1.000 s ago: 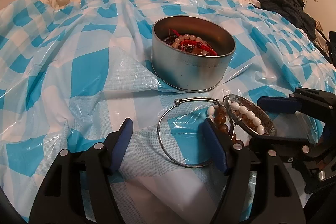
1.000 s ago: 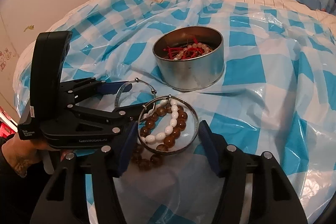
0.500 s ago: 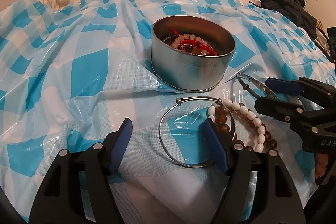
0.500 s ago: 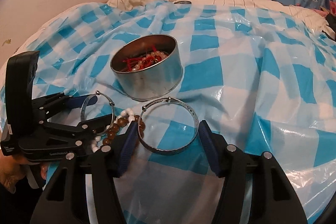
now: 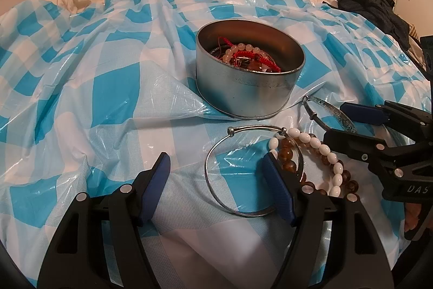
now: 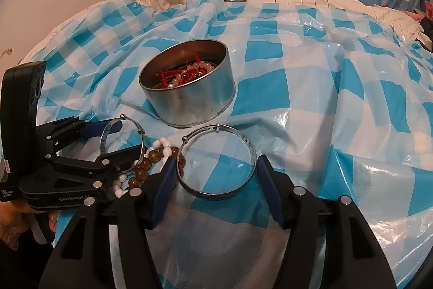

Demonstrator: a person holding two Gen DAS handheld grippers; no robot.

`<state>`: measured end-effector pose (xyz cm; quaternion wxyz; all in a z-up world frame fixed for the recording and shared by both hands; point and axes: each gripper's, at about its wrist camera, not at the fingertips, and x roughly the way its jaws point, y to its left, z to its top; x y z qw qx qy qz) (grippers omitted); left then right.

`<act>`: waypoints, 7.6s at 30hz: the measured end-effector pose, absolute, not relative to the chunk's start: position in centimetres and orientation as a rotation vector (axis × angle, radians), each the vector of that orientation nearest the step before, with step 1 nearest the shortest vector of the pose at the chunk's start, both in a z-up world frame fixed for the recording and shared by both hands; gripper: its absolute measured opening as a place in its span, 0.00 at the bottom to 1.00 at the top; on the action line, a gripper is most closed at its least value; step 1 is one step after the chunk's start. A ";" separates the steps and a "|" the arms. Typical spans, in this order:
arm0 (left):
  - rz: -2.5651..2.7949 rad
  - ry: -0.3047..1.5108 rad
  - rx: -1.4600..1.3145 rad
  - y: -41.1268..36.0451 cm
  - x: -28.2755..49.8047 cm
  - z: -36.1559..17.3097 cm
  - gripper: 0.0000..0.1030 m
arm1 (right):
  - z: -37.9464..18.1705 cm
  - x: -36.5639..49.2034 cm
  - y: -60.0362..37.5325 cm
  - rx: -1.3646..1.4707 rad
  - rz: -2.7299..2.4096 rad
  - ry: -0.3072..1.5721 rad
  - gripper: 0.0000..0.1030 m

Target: Organize jewelry

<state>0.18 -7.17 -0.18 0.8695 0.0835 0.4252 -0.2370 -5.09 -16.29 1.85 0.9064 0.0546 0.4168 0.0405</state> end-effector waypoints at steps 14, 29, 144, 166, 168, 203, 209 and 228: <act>-0.494 0.887 0.174 -7.0 0.4 -0.2 0.66 | 1.8 -5.0 -16.3 0.113 0.084 0.861 0.58; -0.490 0.886 0.179 -7.0 0.5 -0.2 0.65 | 1.7 -5.0 -16.3 0.114 0.084 0.863 0.58; -0.427 0.863 0.407 -8.6 -2.3 2.2 0.40 | 2.6 -7.2 -12.3 -0.288 -0.045 0.842 0.66; -0.475 0.866 0.305 -7.3 -1.1 1.4 0.29 | 1.8 -6.2 -12.2 -0.138 0.109 0.899 0.19; -0.488 0.858 0.340 -7.9 -1.5 1.4 0.19 | 1.7 -6.3 -12.1 -0.149 0.109 0.900 0.12; -0.591 0.618 0.078 -7.4 -0.9 11.1 0.06 | 9.9 -6.4 -16.9 0.319 0.276 0.565 0.12; -0.617 0.575 -0.017 -8.1 0.7 12.5 0.06 | 11.2 -4.6 -17.2 0.317 0.269 0.532 0.12; -0.423 0.769 -0.150 -5.2 5.6 7.6 0.32 | 8.1 1.0 -17.1 0.310 0.240 0.666 0.45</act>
